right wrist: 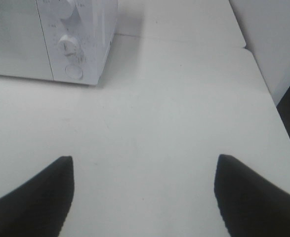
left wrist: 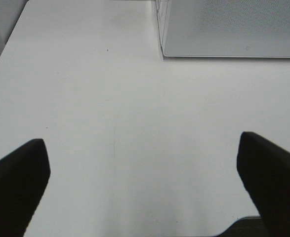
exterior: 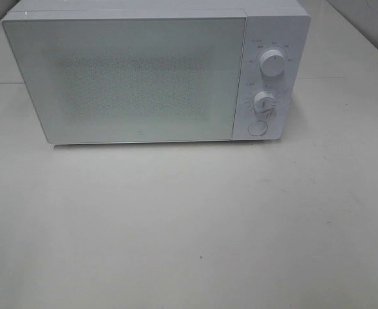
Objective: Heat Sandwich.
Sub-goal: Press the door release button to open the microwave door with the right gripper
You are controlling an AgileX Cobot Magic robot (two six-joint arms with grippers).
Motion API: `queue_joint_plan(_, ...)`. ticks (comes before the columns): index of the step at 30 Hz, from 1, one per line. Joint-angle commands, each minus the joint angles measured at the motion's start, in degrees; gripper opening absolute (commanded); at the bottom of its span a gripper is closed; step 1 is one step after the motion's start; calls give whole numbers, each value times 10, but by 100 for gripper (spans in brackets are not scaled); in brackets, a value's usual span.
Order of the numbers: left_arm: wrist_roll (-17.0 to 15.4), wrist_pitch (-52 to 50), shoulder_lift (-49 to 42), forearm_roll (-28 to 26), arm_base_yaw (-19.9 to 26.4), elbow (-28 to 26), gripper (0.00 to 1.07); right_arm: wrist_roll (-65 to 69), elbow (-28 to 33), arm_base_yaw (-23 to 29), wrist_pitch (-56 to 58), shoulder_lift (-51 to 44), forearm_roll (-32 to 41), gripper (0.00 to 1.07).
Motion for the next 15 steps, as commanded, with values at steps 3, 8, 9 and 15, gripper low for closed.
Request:
queue_joint_plan(3,0,-7,-9,-5,1,1,98,-5,-6,-3,-50,43,-1,76)
queue_joint_plan(8,0,-7,-9,-5,1,1,98,3,-6,-3,-115,104,-1,76)
queue_joint_plan(9,0,-7,-9,-5,1,1,98,3,-6,-3,-115,104,-1,76)
queue_joint_plan(15,0,-7,-9,-5,1,1,98,3,1,-3,-193,166,-2,76)
